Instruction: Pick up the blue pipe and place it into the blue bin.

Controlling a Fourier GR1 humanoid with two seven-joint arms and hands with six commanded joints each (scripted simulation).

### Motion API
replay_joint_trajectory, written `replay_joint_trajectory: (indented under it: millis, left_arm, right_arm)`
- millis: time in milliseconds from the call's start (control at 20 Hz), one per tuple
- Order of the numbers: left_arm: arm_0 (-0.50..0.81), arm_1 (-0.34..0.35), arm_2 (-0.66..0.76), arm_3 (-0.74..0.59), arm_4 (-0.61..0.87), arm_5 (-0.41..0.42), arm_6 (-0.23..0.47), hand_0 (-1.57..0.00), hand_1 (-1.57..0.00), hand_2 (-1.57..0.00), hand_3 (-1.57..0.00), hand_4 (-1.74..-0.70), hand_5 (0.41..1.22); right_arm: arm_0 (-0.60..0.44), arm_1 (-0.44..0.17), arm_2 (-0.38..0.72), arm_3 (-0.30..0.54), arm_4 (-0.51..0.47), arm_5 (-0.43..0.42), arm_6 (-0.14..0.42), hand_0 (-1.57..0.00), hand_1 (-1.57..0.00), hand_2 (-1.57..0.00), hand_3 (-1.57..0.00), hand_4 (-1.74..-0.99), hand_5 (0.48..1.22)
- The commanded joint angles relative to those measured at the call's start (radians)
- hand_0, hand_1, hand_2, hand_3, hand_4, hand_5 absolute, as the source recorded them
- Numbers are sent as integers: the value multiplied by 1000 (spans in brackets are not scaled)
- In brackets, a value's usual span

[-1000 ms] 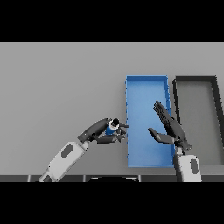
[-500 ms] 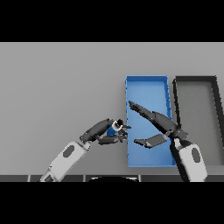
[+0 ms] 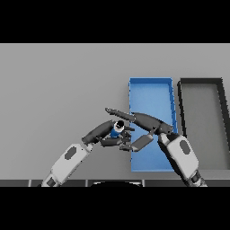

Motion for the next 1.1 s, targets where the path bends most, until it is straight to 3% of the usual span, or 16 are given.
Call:
replay_joint_trajectory:
  millis: [0, 150, 350, 400, 450, 550, 600, 650, 700, 800, 850, 950, 1050]
  left_arm:
    - [4, -5, -5, 5, -5, 0, 0, -1571, -1571, -1571, -1504, -1730, 1221]
    - [-1, 2, 7, 6, 10, -15, -5, -1571, -1571, -1571, -1515, -1733, 1221]
    - [-1, 17, 17, -3, 38, -43, 17, -1571, -1571, -1571, -1474, -1720, 1221]
    - [-2, 17, 15, -1, 40, -54, 9, -1571, -1567, -1571, -1395, -1717, 1221]
    - [-16, 11, 11, 8, 5, -46, -22, -1496, -1393, -1367, -1150, -1630, 1221]
    - [-26, 39, -19, -9, -86, -7, 48, -993, -895, -875, -736, -1587, 1221]
    - [-13, 40, -25, -19, -96, 9, 34, -879, -828, -796, -667, -1611, 1221]
    - [-3, 49, -20, -25, -94, 7, 18, -895, -867, -845, -656, -1637, 1221]
    - [-6, 34, -7, -23, -71, 9, 10, -1030, -1008, -990, -623, -1658, 1192]
    - [13, 7, 4, -21, -28, 6, 2, -1225, -1211, -1199, -525, -1688, 1203]
    - [20, 7, 14, -24, -8, -5, 1, -1294, -1283, -1274, -533, -1698, 1206]
    - [14, 1, 20, -24, 2, -12, 6, -1394, -1386, -1381, -550, -1714, 1212]
    - [14, 9, 10, -29, -3, -11, 14, -1458, -1453, -1449, -591, -1724, 1215]
  right_arm:
    - [-15, 14, 6, 16, 8, -3, 5, 1, 1, 1, 1, -1233, 528]
    - [-68, 51, 20, 69, 13, -10, 45, 1, 1, 1, 1, -1222, 512]
    - [-123, 81, 29, 125, 4, 24, 40, -14, -36, -68, -11, -1241, 516]
    - [-137, 88, 31, 143, 4, 32, 42, -54, -83, -115, -43, -1268, 519]
    - [-156, 92, 31, 154, 1, 35, 53, -138, -166, -193, -106, -1308, 523]
    - [-163, 109, 47, 168, 18, 50, 50, -478, -500, -500, -375, -1390, 538]
    - [-177, 110, 49, 177, 9, 65, 39, -697, -714, -714, -562, -1453, 551]
    - [-171, 116, 57, 173, -6, 65, 34, -872, -886, -886, -701, -1503, 573]
    - [-174, 126, 62, 173, -35, 53, 61, -1012, -1023, -1023, -828, -1541, 604]
    - [-169, 139, 64, 190, -51, 34, 69, -1213, -1220, -1220, -1096, -1492, 706]
    - [-154, 150, 71, 184, -46, 28, 45, -1285, -1290, -1290, -1191, -1475, 809]
    - [-137, 134, 61, 162, -20, 28, 2, -1388, -1391, -1391, -1328, -1458, 957]
    - [-146, 145, 61, 163, 29, 40, -9, -1454, -1456, -1456, -1415, -1459, 1052]
